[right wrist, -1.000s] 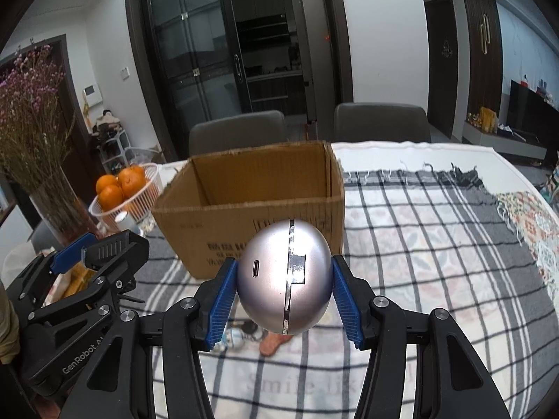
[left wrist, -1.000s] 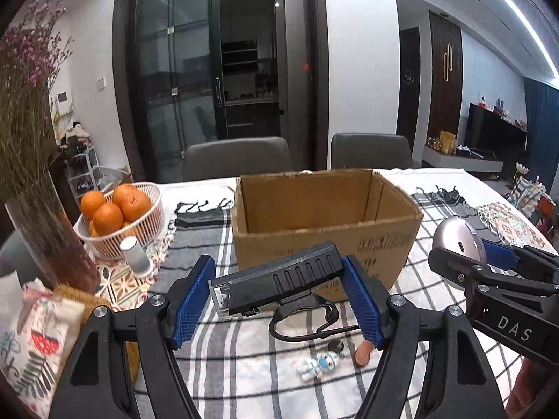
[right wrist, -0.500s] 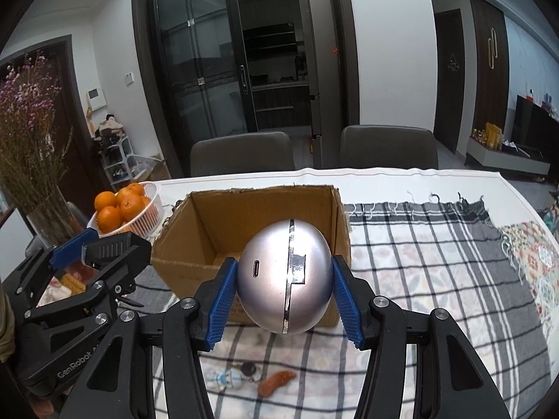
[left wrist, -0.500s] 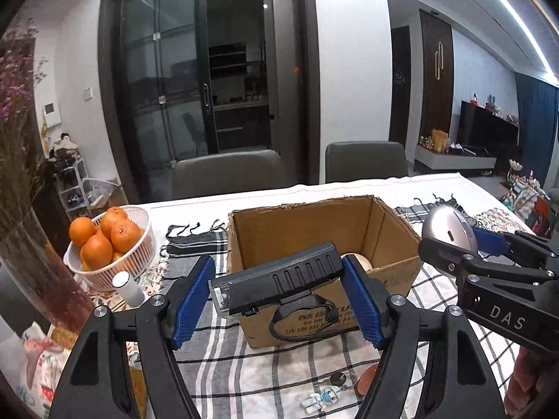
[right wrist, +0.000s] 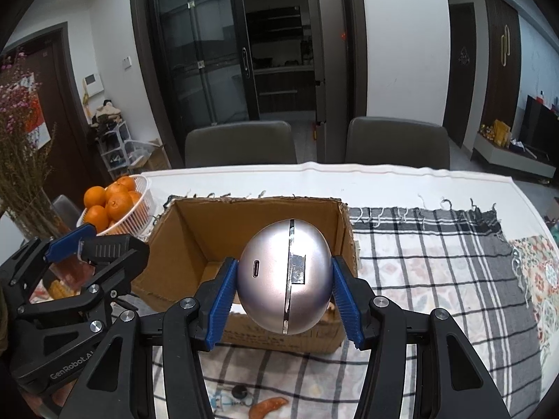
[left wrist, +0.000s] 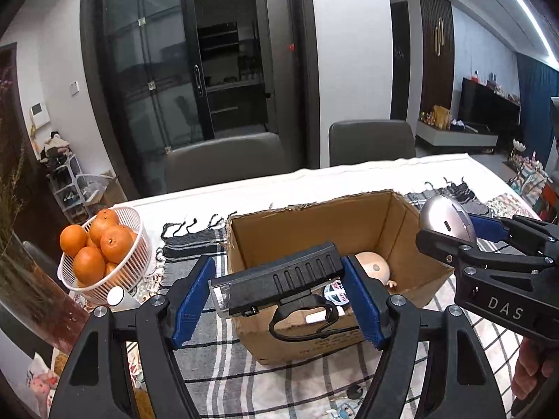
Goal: Organize rigid objects
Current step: 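Lift and carry the flashlight and speaker over the cardboard box with both tools, then open both tools to drop the flashlight and speaker into the box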
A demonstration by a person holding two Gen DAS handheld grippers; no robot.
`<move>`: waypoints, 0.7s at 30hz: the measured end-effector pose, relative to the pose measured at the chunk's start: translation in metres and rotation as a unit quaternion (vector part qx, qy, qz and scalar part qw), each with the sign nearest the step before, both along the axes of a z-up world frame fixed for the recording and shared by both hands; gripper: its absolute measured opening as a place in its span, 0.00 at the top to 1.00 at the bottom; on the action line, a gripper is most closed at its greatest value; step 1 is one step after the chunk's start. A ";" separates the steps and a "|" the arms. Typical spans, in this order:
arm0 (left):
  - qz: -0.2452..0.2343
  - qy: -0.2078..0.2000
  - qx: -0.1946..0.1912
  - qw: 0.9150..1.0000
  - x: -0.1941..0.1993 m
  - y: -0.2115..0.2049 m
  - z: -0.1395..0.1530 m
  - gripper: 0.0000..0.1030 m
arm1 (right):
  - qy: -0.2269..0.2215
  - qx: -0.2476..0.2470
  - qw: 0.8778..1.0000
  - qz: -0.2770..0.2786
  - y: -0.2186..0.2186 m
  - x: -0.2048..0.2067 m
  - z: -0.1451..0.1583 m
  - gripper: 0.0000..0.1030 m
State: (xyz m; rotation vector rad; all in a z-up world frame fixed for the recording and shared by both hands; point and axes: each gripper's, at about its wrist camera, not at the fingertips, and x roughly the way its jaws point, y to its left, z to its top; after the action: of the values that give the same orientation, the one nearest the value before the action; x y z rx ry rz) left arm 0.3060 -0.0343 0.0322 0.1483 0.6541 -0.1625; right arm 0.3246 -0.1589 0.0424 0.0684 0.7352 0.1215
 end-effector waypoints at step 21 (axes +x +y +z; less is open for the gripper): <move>0.005 0.131 0.004 0.991 0.064 -0.004 -0.038 0.28 | 0.111 -0.018 0.993 0.020 0.002 0.063 -0.039 0.47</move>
State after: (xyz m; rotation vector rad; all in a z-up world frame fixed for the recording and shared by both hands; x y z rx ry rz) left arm 0.3702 -0.0382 -0.0063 0.1316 0.9164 -0.1718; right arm 0.3872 -0.1570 0.0030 0.0335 0.9604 0.1403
